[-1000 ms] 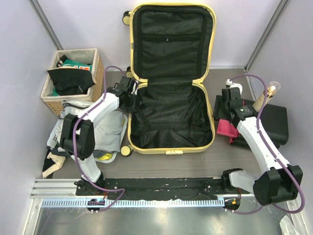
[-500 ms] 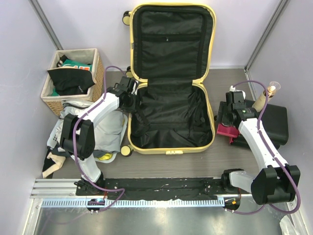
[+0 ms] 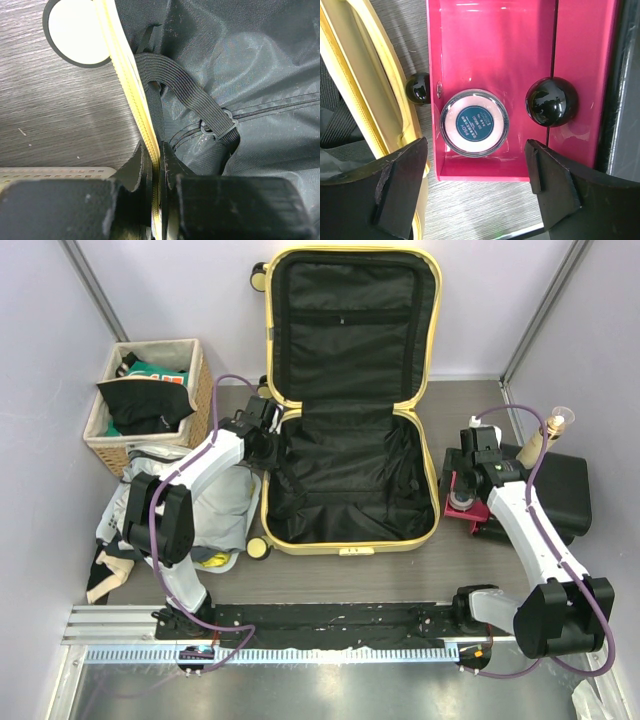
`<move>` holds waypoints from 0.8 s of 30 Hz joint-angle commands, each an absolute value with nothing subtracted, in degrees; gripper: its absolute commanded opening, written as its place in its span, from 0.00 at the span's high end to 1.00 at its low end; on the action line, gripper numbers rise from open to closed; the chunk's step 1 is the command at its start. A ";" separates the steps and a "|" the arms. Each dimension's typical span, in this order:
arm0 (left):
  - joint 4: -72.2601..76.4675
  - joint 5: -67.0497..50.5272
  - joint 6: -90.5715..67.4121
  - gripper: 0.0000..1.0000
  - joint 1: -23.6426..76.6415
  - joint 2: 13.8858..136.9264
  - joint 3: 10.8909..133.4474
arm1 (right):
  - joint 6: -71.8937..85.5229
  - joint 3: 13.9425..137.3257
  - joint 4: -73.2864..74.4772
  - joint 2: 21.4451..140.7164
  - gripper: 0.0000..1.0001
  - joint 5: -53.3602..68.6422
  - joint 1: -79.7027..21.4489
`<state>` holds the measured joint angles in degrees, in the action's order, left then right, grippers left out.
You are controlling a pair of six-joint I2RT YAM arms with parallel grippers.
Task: Open, take out, and arrange the luggage
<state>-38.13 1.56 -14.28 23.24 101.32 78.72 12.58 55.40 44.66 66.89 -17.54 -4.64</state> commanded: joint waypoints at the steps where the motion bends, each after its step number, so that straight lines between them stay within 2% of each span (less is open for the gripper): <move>1: -41.57 -6.24 -9.84 1.00 26.81 102.83 77.78 | 11.43 58.96 44.83 65.13 0.16 -15.06 -4.31; 3: -41.57 -6.33 -9.84 1.00 26.90 102.92 77.78 | 11.69 60.11 44.04 64.43 0.18 -12.06 -4.31; 8: -41.75 -6.15 -9.84 1.00 27.07 102.83 77.78 | 14.84 63.46 39.65 65.12 0.35 -1.17 -4.22; 13: -41.84 -5.71 -9.76 1.00 27.07 102.75 77.70 | 16.17 65.30 33.58 70.74 0.52 -0.70 -4.31; 19: -41.84 -5.63 -9.67 1.00 27.07 102.66 77.61 | 15.73 68.90 31.29 79.43 0.61 -7.20 -4.31; 24: -41.84 -5.71 -9.67 1.00 27.07 102.92 77.70 | 16.78 70.40 28.83 84.45 0.64 -6.77 -4.22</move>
<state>-38.13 2.46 -14.26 23.57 101.32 78.72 15.55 66.63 32.80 82.46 -5.41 -4.36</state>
